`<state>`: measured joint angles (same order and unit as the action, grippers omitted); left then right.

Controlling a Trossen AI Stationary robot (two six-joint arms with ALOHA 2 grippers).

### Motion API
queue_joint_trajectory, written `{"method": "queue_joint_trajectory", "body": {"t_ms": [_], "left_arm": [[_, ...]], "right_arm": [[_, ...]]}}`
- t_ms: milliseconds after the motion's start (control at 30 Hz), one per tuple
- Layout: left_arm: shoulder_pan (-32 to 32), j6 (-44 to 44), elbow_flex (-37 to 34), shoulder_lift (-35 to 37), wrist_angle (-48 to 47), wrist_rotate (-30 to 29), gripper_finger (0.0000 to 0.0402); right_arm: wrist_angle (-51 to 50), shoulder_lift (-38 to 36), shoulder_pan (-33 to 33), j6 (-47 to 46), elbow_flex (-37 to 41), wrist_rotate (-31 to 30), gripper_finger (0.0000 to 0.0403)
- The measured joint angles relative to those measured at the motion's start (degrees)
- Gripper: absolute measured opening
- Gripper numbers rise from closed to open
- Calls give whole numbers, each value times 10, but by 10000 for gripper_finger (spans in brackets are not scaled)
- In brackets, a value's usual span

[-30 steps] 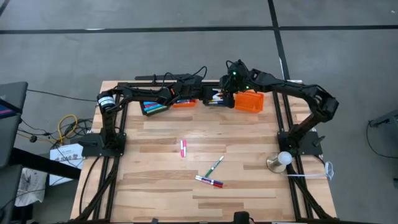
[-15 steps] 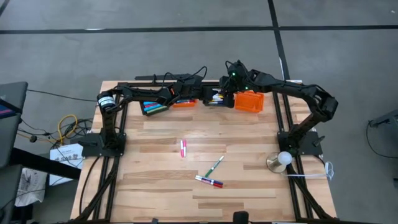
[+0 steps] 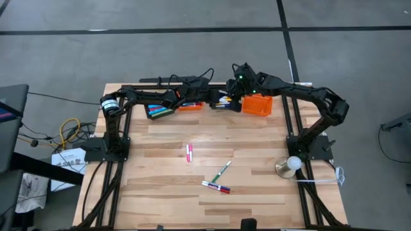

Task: Pick & Place Markers
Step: Put the black mini highlighter pen into the right black bin

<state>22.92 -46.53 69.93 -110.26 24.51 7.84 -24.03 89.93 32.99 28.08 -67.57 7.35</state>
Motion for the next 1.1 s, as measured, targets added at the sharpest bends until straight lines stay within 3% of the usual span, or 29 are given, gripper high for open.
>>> {"method": "queue_joint_trajectory", "body": {"t_ms": [333,433,533,867,1100], "left_arm": [[0,29,0,15,-2,60,157],[7,51,-5,41,-9,119,186],[15,79,-20,88,-47,125,202],[7,155,-174,317,-91,3,199],[-45,167,-299,478,-77,-93,192]], "right_arm": [[-20,0,16,-11,0,-17,32],[-35,2,24,-7,0,-18,32],[-50,4,31,-6,1,-18,35],[-28,79,15,9,-4,-17,36],[-30,172,7,5,-70,-44,40]]}}
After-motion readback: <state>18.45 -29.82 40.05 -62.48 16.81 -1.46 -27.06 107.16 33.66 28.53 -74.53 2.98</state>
